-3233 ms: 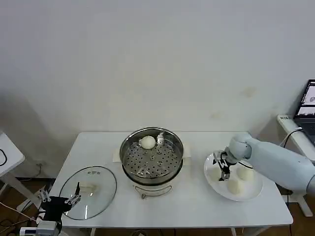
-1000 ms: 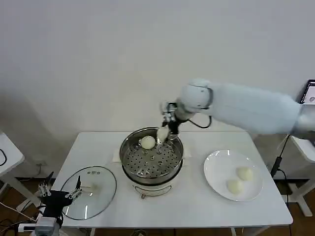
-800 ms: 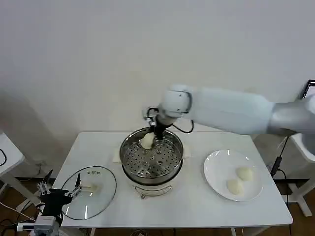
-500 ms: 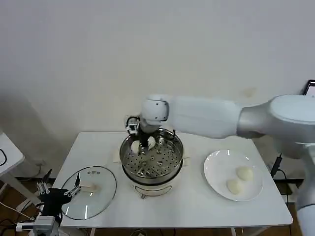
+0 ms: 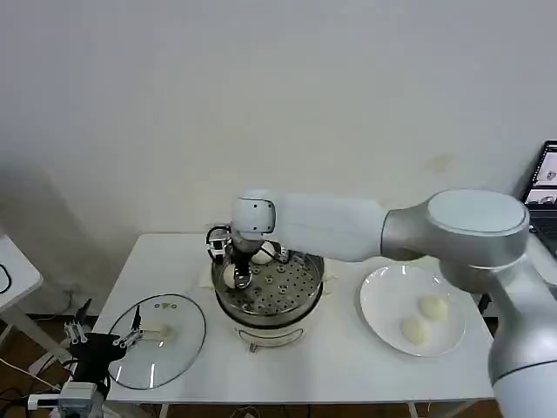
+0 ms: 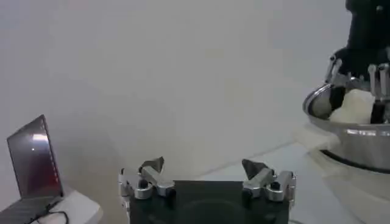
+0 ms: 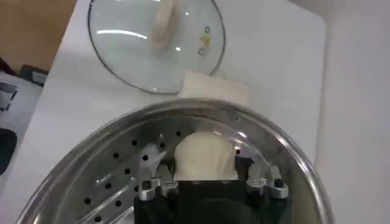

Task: Take steamed baozi put them in steamer then cover it.

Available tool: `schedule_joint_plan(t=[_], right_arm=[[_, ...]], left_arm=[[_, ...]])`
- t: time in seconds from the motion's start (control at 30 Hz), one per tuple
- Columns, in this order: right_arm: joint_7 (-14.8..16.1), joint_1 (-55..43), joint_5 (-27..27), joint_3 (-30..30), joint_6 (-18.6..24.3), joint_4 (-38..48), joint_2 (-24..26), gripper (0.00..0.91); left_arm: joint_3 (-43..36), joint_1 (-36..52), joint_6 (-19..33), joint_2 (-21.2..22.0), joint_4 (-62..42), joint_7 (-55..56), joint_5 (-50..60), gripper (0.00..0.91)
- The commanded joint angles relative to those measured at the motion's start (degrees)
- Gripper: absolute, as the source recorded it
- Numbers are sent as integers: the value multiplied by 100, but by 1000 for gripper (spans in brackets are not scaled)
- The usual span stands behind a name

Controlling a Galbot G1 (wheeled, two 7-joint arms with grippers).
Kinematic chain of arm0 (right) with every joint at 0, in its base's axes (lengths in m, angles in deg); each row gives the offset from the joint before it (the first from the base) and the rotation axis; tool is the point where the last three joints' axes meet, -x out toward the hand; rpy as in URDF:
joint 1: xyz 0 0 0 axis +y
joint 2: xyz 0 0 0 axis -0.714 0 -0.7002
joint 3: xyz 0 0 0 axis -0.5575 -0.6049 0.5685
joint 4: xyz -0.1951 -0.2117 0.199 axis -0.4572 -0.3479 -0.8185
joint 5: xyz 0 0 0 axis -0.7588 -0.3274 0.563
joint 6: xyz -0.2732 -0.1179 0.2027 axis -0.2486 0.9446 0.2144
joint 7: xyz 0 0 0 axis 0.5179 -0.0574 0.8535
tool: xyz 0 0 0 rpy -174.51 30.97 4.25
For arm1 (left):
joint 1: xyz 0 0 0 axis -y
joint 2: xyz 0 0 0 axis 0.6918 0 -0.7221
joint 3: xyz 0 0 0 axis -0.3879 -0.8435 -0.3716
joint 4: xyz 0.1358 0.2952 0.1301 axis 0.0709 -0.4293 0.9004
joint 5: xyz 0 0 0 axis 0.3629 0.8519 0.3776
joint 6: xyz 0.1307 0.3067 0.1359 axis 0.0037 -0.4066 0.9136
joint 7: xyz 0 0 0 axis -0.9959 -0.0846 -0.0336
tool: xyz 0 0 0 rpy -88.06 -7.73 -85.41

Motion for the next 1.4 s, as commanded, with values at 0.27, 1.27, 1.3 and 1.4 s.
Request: schedule_joint_plan(t=[0.27, 1.27, 1.3, 1.4], right_arm=[[-75, 208, -284, 70, 37, 378, -188, 655], [1196, -1803, -956, -64, 935, -2629, 3819, 907], [1303, -1808, -1193, -67, 1097, -2683, 4067, 907], [1472, -1715, -1658, -55, 1440, -2865, 4702, 907]], left_arm=[[4, -25, 15, 16, 3, 6, 17, 907], [-35, -8, -22, -88, -63, -32, -16, 907], [-34, -9, -22, -99, -67, -33, -16, 907], [-24, -28, -18, -113, -80, -28, -16, 907]])
